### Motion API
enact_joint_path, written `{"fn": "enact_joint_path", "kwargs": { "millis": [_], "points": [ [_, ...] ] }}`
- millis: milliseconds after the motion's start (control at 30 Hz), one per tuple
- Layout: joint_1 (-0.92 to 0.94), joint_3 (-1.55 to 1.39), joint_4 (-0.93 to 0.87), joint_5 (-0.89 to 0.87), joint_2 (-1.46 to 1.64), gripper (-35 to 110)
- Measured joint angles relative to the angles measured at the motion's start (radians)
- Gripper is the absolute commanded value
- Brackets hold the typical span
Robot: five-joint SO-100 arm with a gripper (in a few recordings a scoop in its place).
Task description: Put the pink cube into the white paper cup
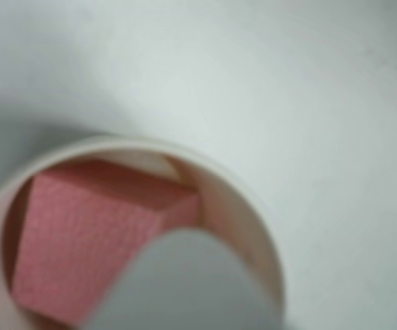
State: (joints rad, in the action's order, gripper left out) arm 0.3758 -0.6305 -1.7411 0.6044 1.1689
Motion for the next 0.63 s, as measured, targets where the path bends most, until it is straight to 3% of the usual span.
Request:
{"fn": "enact_joint_path", "kwargs": {
  "millis": [633],
  "points": [
    [-0.061, -0.029, 0.0, -0.006, 0.002, 41]
  ]
}}
